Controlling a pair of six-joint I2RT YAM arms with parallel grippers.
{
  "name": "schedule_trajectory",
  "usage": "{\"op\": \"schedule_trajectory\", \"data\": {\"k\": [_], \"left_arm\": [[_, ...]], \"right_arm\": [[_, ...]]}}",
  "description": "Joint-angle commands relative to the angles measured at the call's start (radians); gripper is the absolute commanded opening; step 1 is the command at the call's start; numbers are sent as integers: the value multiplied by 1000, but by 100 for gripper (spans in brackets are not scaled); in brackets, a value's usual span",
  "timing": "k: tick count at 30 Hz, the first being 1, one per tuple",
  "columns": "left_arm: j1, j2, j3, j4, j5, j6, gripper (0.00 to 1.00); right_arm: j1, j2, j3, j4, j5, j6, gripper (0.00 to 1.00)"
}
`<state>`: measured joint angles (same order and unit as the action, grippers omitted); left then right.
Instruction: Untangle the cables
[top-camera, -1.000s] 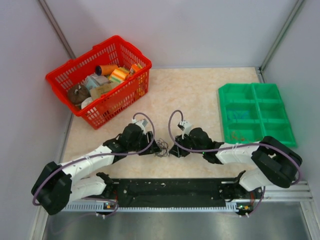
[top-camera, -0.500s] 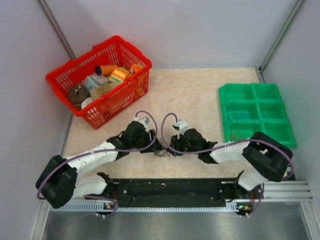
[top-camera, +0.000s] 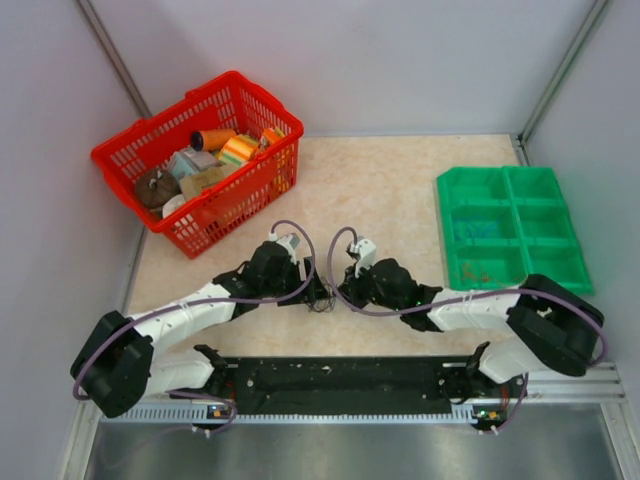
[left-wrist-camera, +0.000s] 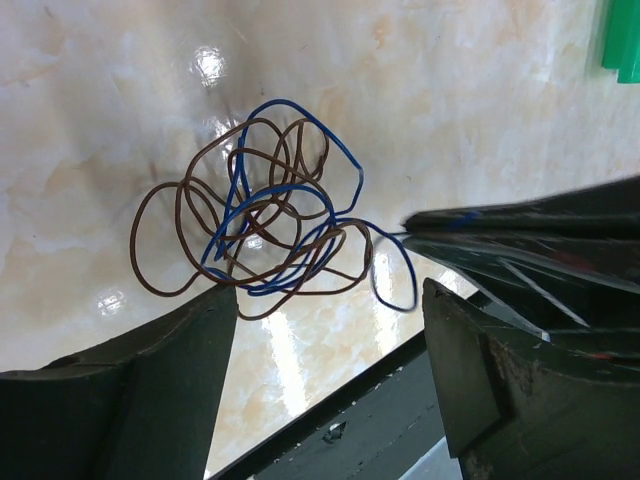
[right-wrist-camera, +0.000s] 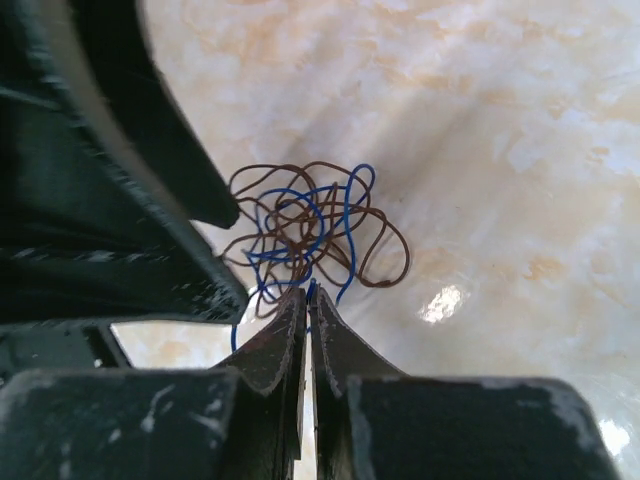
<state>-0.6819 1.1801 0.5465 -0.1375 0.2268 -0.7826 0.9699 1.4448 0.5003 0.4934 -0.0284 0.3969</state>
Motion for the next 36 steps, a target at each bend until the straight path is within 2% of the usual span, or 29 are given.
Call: {"op": "schedule_trajectory", "data": {"k": [1,5,9,14,19,22,27,31,36], "left_arm": [[-2,-1,27,38,5,19,78],[-2,59,53,49,-3,22,72],[-2,87,66,75,-18,25,60],[-2,104,63,70,-59,49,45],[-1,116,47,38,-90,68,29],[-1,102,24,47,-93,66,24],[-1,70,4,58,-92,62,0],[-1,43,18,13,-127,69,0],[12,-52,55,-132,-269,82,0]], "right_arm": [[15,-141,-55,37,22,37,0],[15,-199,-98,44,12,43,0],[13,-280,-127,-32,53,37,0],[13,-467,-146,-150,100,39,0],[15,-717,-97,-364,194,-9,0],[15,-872,-60,-466,266,-32,0],[15,-1000,-17,-567,306,-38,0],[15,-1017,12,-625,344,-41,0],[13,-1063,40,-702,462,-47,0]]}}
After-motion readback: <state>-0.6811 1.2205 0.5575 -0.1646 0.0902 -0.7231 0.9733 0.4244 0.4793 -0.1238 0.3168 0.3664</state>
